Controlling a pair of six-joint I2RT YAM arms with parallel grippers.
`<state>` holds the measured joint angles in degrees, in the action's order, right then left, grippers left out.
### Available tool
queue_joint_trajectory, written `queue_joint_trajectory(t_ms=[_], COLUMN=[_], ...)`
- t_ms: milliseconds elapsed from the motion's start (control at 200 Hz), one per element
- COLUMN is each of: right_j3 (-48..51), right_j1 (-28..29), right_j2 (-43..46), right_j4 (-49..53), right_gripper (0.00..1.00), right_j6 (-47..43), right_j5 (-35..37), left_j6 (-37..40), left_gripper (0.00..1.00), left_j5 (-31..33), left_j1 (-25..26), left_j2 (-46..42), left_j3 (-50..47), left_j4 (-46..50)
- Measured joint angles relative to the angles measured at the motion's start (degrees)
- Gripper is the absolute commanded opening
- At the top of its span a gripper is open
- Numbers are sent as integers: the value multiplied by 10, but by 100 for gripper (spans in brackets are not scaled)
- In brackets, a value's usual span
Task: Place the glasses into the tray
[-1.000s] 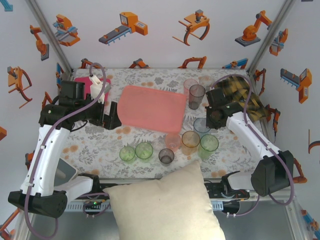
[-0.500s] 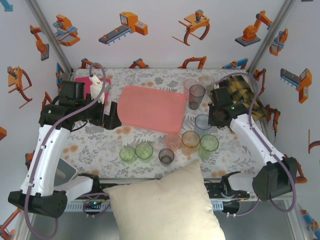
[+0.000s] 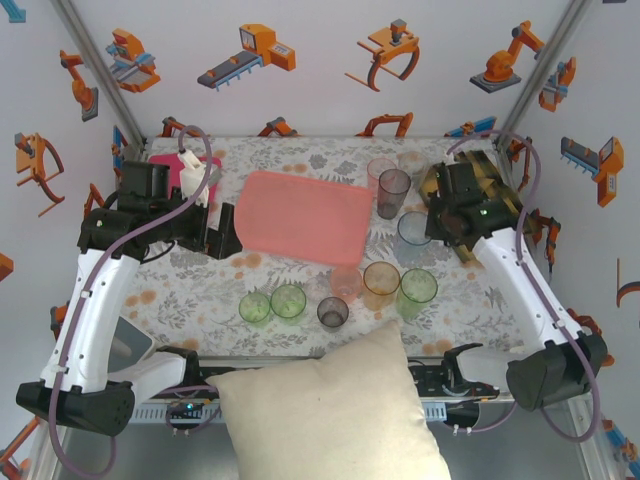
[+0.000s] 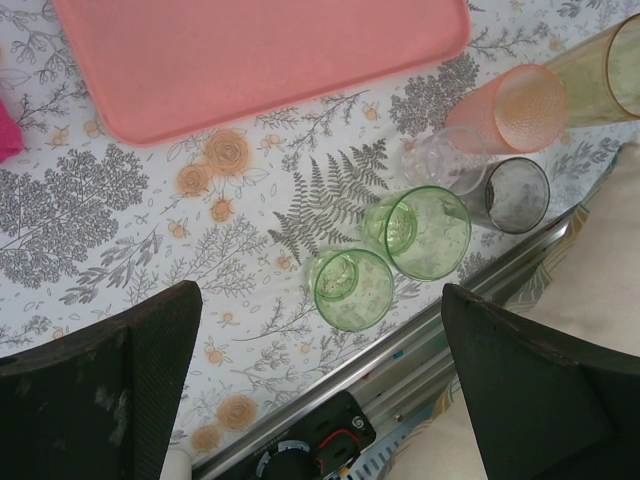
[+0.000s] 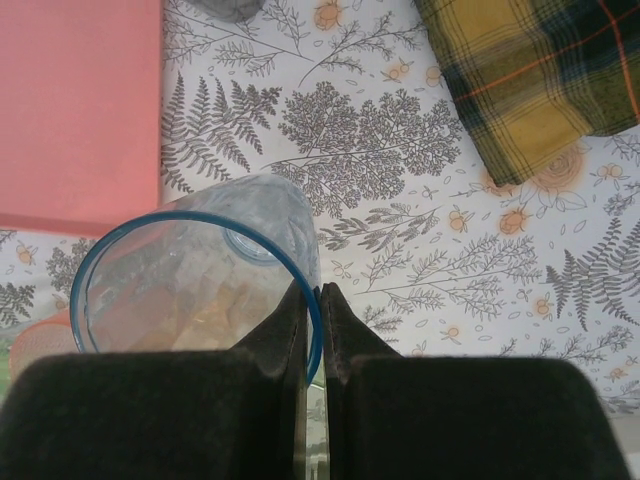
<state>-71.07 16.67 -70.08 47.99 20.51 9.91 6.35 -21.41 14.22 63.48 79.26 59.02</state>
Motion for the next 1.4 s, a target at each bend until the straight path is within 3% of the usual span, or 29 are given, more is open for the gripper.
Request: queue_joint_trajectory(t_ms=[350, 651, 946, 1402], right_j3=[-103, -281, -428, -720], right_j1=[5, 93, 192, 305], right_j2=[-28, -144, -304, -602], right_j4=[43, 74, 70, 65], right_gripper=[0, 0, 0, 0], right_j6=[-7, -9, -8, -3], right_j5=[-1, 18, 34, 22], left_j6=[-30, -63, -92, -108], left_gripper=[97, 97, 97, 97], left_j5=[49, 82, 129, 126], left_j1=[-38, -83, -126, -173], left_j2=[3, 5, 4, -22], left_j3=[0, -11, -14, -18], left_j4=[-20, -40, -48, -55])
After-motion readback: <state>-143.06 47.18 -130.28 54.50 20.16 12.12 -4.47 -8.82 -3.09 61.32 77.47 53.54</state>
